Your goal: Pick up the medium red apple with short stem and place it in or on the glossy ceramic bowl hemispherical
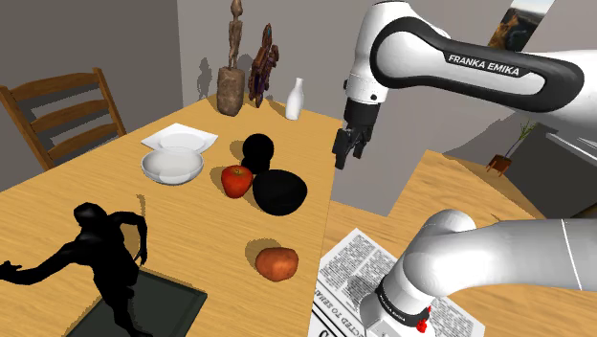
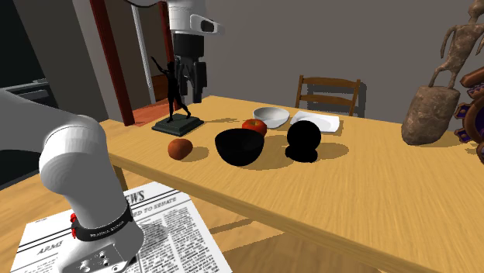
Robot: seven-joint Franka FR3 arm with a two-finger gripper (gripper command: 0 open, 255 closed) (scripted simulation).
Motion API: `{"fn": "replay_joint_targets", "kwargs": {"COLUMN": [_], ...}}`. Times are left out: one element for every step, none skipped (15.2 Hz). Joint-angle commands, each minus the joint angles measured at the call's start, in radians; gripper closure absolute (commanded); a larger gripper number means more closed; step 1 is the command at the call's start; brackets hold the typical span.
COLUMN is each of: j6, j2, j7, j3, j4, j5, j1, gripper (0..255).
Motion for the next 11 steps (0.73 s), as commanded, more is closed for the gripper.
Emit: {"fn": "replay_joint_targets", "kwargs": {"j6": [0.000, 0.030, 0.061, 0.091, 0.121, 0.150, 0.179, 0.207, 0.235, 0.262, 0.289], "j2": [0.000, 0.026, 0.053, 0.082, 0.111, 0.141, 0.173, 0.205, 0.238, 0.271, 0.305], "j7": [0.000, 0.027, 0.053, 0.079, 0.104, 0.130, 0.155, 0.180, 0.205, 0.230, 0.255], "j3": [0.000, 0.014, 0.028, 0.042, 0.056, 0.069, 0.082, 0.095, 0.108, 0.120, 0.132], "j4": [0.000, 0.001, 0.003, 0.007, 0.012, 0.018, 0.026, 0.036, 0.047, 0.059, 0.073], "j5": [0.000, 0.013, 0.025, 0.036, 0.046, 0.056, 0.064, 0.071, 0.076, 0.081, 0.085], "j1": [0.000, -0.001, -0.003, -0.005, -0.007, -0.010, -0.012, -0.015, -0.018, -0.022, -0.025], "gripper": [0, 0, 0, 0, 0, 0, 0, 0, 0, 0, 0]}}
